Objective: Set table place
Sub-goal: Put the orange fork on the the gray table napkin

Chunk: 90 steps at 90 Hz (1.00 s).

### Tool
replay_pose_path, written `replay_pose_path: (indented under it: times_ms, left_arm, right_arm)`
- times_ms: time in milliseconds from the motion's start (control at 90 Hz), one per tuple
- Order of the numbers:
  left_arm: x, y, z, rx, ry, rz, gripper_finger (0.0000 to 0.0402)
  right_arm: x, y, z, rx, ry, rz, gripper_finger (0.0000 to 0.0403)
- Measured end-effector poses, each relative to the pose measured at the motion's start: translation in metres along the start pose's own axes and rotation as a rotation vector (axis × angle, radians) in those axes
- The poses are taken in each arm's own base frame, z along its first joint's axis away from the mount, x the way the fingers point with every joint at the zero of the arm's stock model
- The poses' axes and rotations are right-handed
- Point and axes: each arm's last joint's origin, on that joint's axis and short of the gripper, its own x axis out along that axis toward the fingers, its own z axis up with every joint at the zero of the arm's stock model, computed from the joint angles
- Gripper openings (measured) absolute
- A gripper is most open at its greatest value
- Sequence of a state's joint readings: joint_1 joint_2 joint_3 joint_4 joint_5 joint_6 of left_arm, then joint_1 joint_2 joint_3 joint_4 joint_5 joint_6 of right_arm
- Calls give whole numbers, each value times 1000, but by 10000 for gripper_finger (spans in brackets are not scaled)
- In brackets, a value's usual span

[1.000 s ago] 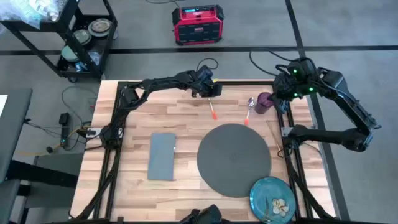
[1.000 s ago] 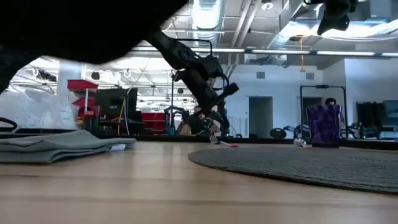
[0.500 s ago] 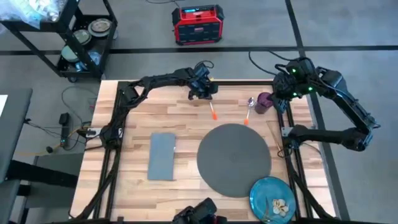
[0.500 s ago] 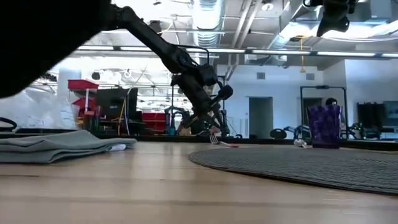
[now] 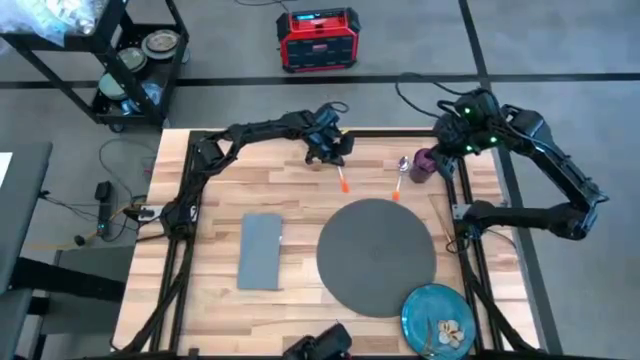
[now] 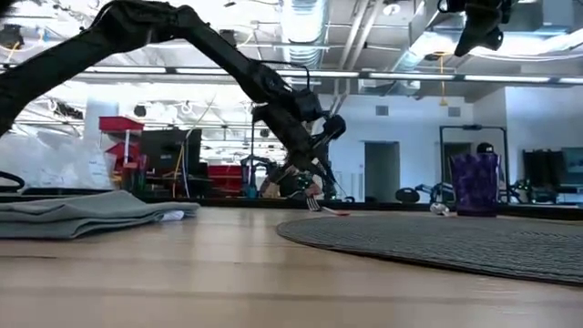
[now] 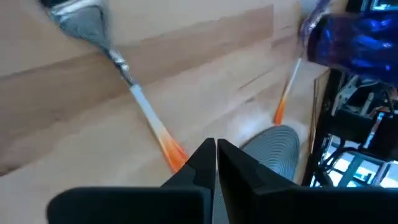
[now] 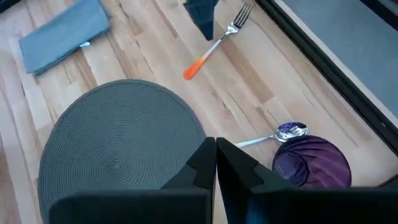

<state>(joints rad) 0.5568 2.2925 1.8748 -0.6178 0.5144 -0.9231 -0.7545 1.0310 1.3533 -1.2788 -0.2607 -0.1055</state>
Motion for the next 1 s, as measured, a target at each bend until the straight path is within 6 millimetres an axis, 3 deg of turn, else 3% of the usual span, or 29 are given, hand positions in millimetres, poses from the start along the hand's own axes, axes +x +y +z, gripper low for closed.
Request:
replay_pose_path:
  times_ms: [78, 156, 289, 478, 611, 822, 1000]
  left_arm:
    - [1, -6, -4, 48, -6, -1, 0]
    - [-10, -25, -11, 163, -32, -31, 0]
    - [-56, -65, -36, 353, -116, -76, 0]
    - [-129, -84, -81, 564, -226, 106, 0]
    - [-172, -100, -111, 711, -315, 95, 0]
    - [-196, -124, -145, 945, -364, -55, 0]
    - [-192, -142, -163, 1144, -217, -366, 0]
  right_arm:
    - [7, -2, 7, -6, -17, 21, 0]
    - [19, -5, 17, -5, -17, 68, 0]
    - [48, -10, 31, -15, 50, 110, 0]
    - [104, -23, 53, -7, 126, 130, 0]
    - [152, -27, 64, 8, 182, 152, 0]
    - [222, -27, 67, 16, 296, 186, 0]
    - [263, -29, 69, 13, 347, 197, 0]
